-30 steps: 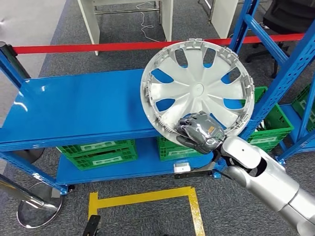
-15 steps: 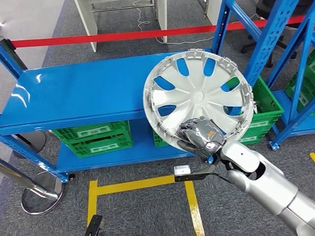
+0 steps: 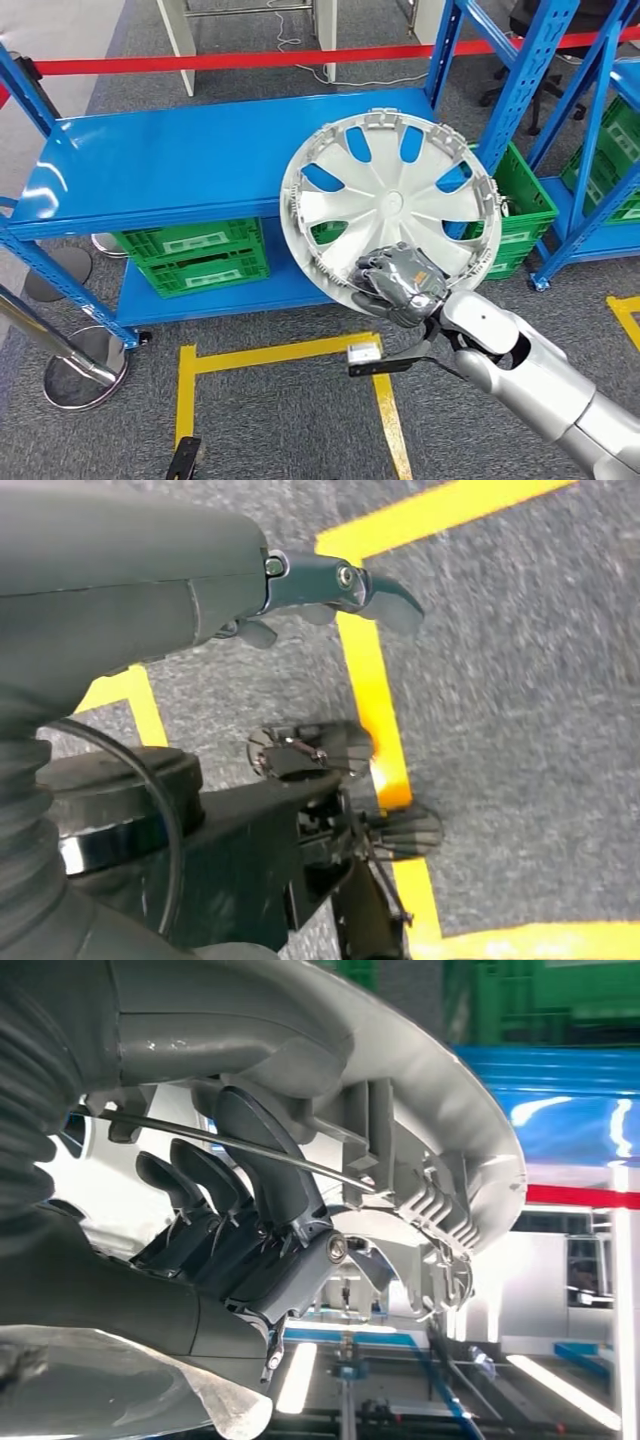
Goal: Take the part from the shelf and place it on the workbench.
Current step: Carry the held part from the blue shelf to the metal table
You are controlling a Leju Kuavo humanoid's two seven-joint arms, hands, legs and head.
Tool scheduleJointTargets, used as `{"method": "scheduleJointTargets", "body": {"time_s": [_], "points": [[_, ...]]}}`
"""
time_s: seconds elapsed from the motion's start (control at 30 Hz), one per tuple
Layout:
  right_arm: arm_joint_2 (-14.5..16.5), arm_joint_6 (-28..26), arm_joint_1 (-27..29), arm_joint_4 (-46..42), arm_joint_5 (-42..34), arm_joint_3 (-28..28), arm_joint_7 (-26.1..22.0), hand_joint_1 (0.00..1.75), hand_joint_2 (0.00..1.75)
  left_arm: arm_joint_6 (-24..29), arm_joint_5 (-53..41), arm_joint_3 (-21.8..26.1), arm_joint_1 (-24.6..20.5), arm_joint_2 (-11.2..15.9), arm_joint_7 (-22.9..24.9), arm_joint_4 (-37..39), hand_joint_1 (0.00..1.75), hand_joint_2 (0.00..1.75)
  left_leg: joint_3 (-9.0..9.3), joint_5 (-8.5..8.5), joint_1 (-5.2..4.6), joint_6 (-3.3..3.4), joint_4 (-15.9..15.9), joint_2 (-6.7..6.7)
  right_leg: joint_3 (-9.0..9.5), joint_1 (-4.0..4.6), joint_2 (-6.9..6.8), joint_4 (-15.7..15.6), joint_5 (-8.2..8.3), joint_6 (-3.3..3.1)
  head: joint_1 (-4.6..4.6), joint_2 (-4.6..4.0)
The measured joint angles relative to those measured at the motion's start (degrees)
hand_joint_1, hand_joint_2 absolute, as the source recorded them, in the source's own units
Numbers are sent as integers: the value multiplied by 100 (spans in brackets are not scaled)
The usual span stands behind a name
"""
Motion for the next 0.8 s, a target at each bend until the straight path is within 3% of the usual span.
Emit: {"method": "scheduleJointTargets", "body": {"time_s": [0.07,0.13,0.17,0.2,0.27,0.33,0.4,0.47,0.5,0.57,0.63,0.67,0.7,0.8], "points": [[-2,15,0,7,-5,8,-17,175,175,3,-8,4,7,-11,-5,0,0,175,-126,116,5,16,-4,-15,-225,-5,7,700,-479,32,9,0],[-3,37,7,18,-1,27,-29,175,175,5,-14,8,19,-16,-5,0,0,175,-260,207,9,-3,22,-64,-291,-13,6,1225,-746,67,9,0],[-3,52,6,24,3,36,-32,175,175,9,-20,9,22,-17,-5,0,0,175,-322,241,14,-18,45,-98,-170,-20,8,1185,-735,81,10,0],[-3,66,3,30,5,42,-33,175,175,15,-29,11,21,-19,-6,0,0,175,-375,267,22,-36,78,-139,59,-34,23,930,-644,93,9,0],[-2,87,-10,38,6,49,-37,175,175,33,-45,15,7,-22,-4,0,0,175,-494,293,24,-78,186,-229,602,-79,198,155,-497,109,8,0],[-1,103,-18,53,7,66,-40,175,175,54,-46,23,-7,-25,4,0,0,175,-632,334,20,-128,295,-326,846,-102,335,-232,-486,80,4,0],[6,131,-27,74,8,110,-51,175,175,69,-29,43,3,-27,15,0,0,175,-722,390,26,-184,332,-434,830,-91,257,-219,-469,16,5,0],[26,169,-71,100,0,161,-67,175,175,86,-2,71,16,-28,21,0,0,175,-796,318,25,-257,427,-374,817,-101,137,-223,-435,-48,-8,0],[41,187,-101,113,-11,181,-76,175,175,104,9,83,12,-28,23,0,0,175,-884,191,29,-302,616,-278,817,-112,73,-231,-423,-76,-24,0],[84,226,-162,150,-40,215,-91,175,175,159,39,102,-7,-35,25,0,0,175,-1187,-183,67,-389,1333,-76,813,-108,-56,-233,-415,-105,-57,0],[150,261,-226,196,-63,270,-111,175,175,208,69,127,-16,-47,38,0,0,175,-1429,-388,111,-434,1947,-25,809,-103,-184,-232,-416,-112,-58,0],[192,271,-263,218,-73,301,-122,175,175,221,80,143,-17,-52,50,0,0,175,-1422,-343,124,-441,1977,-17,809,-102,-244,-231,-416,-114,-59,0],[238,276,-304,237,-83,332,-131,175,175,226,92,162,-20,-55,65,0,0,175,-1301,-196,129,-435,1766,5,813,-101,-304,-231,-416,-114,-59,0],[385,295,-445,296,-119,406,-141,175,175,263,141,220,-53,-62,103,0,0,175,-727,281,64,-345,630,313,819,-74,-473,-230,-422,-97,-57,0]]}}
